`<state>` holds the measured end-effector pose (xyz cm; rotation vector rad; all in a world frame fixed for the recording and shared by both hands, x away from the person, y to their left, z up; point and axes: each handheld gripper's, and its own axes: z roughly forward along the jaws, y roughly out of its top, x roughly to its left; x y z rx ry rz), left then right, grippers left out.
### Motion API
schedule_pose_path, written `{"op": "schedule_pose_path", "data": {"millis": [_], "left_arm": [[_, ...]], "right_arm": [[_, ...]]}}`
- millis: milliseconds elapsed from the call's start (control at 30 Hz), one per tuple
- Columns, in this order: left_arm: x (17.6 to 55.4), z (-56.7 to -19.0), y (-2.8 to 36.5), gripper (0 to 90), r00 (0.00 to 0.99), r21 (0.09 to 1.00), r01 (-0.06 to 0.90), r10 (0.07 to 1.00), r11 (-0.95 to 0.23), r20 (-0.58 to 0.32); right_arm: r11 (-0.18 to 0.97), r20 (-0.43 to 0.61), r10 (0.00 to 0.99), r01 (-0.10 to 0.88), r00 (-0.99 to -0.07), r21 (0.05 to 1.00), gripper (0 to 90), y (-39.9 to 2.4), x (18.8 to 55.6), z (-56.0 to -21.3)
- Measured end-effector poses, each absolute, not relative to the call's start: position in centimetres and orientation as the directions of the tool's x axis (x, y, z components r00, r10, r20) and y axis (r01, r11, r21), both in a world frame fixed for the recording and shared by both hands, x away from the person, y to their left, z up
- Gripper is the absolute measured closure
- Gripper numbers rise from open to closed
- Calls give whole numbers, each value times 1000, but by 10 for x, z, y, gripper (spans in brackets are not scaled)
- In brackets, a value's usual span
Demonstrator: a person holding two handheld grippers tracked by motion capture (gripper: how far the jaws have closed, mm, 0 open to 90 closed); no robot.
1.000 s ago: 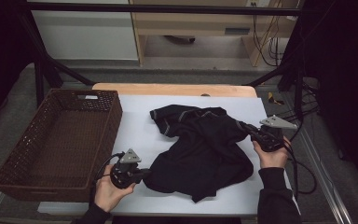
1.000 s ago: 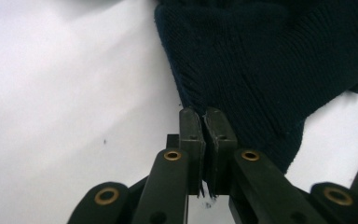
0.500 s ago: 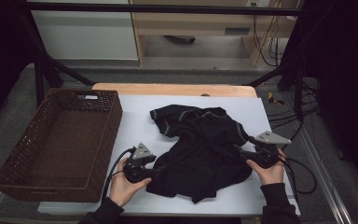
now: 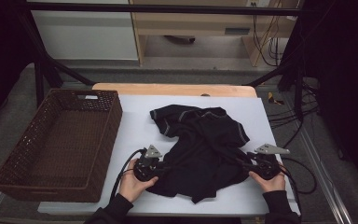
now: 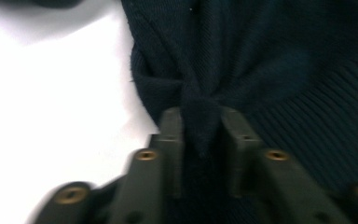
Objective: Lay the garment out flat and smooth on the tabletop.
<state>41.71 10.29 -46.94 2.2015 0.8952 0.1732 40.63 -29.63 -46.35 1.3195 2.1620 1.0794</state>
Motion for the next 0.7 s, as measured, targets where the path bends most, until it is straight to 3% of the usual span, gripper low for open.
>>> {"op": "schedule_pose_path", "data": {"millis": [67, 167, 500, 567, 700], "left_arm": [[416, -466, 106, 803, 751, 673, 552, 645, -492, -144], [416, -458, 114, 827, 741, 660, 564, 656, -497, -140], [423, -458, 136, 814, 698, 690, 575, 704, -440, -134], [423, -457, 132, 756, 694, 698, 573, 707, -430, -135], [426, -452, 125, 453, 678, 723, 569, 722, -393, -141]], "right_arm": [[273, 68, 865, 579, -498, 768, 620, -296, 406, -464], [265, 82, 857, 572, -508, 776, 779, -300, 404, -460], [231, 95, 864, 556, -495, 798, 823, -310, 403, -458], [235, 98, 857, 553, -506, 800, 805, -310, 403, -460], [261, 90, 844, 552, -528, 792, 666, -305, 406, -465]]}}
